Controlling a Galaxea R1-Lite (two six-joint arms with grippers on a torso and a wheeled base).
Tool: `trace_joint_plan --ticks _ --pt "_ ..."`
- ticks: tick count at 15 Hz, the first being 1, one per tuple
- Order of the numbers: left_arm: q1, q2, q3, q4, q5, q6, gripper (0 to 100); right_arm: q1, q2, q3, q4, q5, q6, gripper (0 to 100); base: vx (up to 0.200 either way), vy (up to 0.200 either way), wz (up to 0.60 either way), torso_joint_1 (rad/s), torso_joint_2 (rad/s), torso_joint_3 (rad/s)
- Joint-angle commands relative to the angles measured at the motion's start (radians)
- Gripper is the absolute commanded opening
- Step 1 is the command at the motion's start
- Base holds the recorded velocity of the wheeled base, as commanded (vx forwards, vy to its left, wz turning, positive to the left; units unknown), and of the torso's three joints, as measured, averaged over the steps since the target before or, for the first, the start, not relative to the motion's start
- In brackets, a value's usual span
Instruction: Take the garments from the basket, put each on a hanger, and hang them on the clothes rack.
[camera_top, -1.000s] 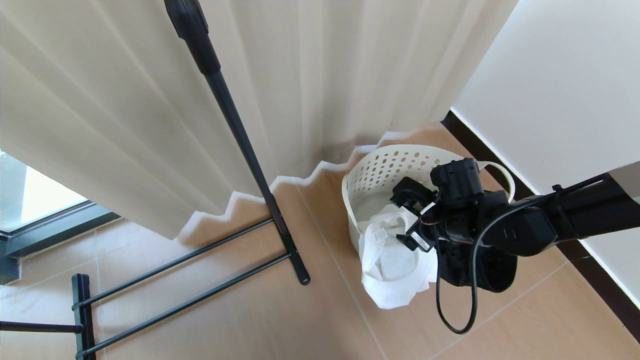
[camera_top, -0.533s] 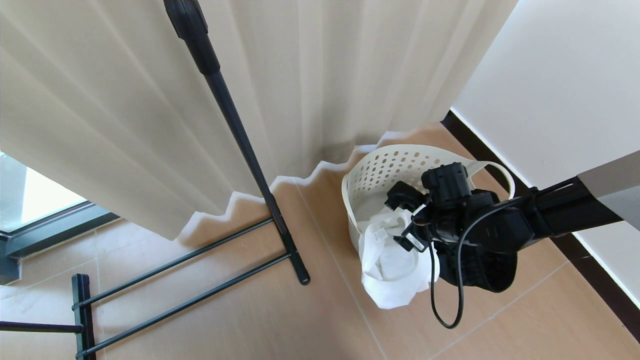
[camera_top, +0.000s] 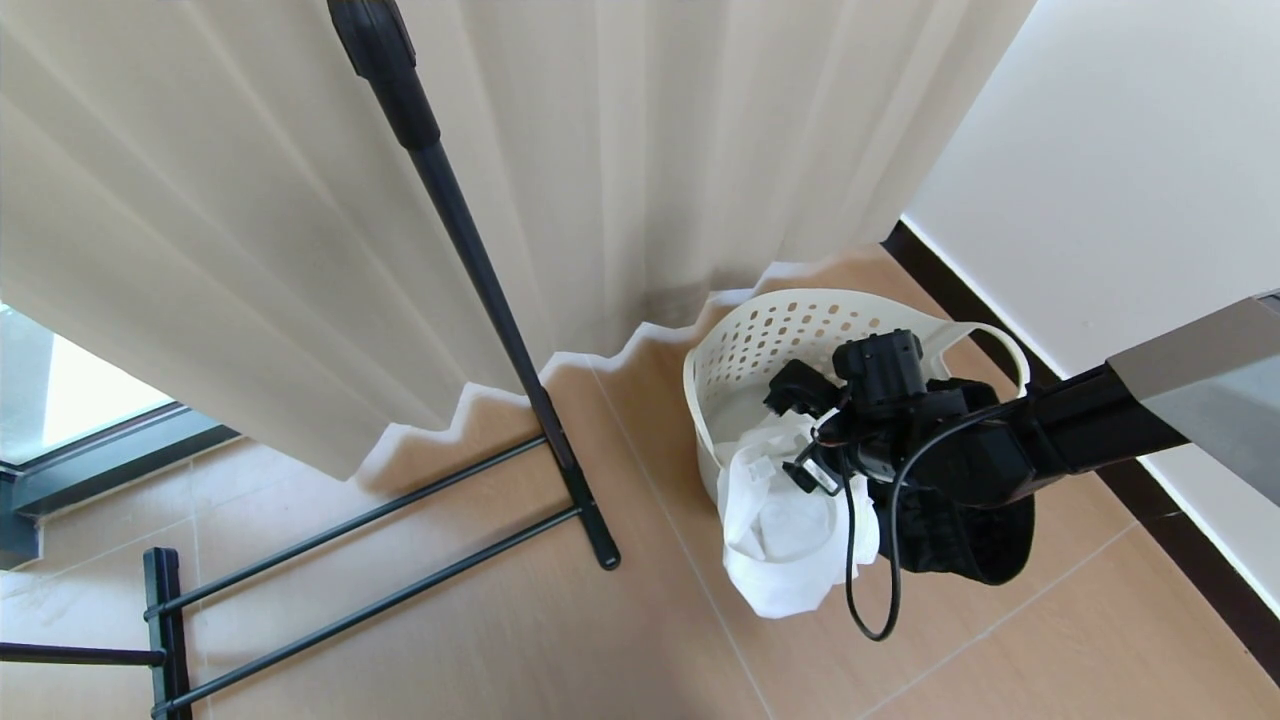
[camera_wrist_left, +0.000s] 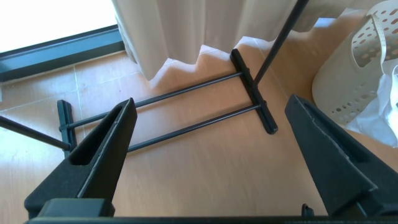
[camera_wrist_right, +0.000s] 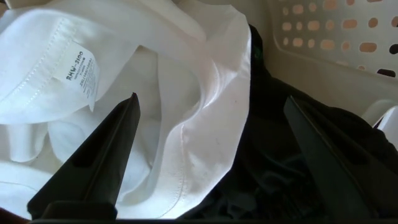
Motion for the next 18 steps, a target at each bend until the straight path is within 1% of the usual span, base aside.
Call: trace_joint_plan --ticks 1,4,9,15,16,18 --pt "0.002 0.000 0.000 0.000 0.001 -0.002 100 -0.002 0.020 -0.016 0.000 0.000 0.001 100 0.000 0.000 0.00 0.000 0.00 0.000" --pt "0.000 0.001 0.000 0.000 0.001 0.000 100 -0.004 0.023 -0.021 0.000 -0.002 0.002 100 0.000 0.000 0.00 0.000 0.00 0.000" --pt "0.000 0.000 0.000 0.000 0.001 0.000 100 -0.013 0.053 -0.081 0.000 -0.002 0.002 100 0.000 0.000 0.00 0.000 0.00 0.000" --pt "0.002 0.001 0.000 0.000 0.001 0.000 100 -0.019 0.084 -0.107 0.000 -0.002 0.002 100 0.000 0.000 0.00 0.000 0.00 0.000" --pt "0.002 0.000 0.000 0.000 0.001 -0.002 100 -0.021 0.089 -0.108 0.000 -0.002 0.002 0 0.000 0.000 0.00 0.000 0.00 0.000" --pt "0.002 0.001 0.000 0.000 0.001 -0.002 100 -0.022 0.089 -0.110 -0.002 -0.002 0.004 0 0.000 0.000 0.00 0.000 0.00 0.000"
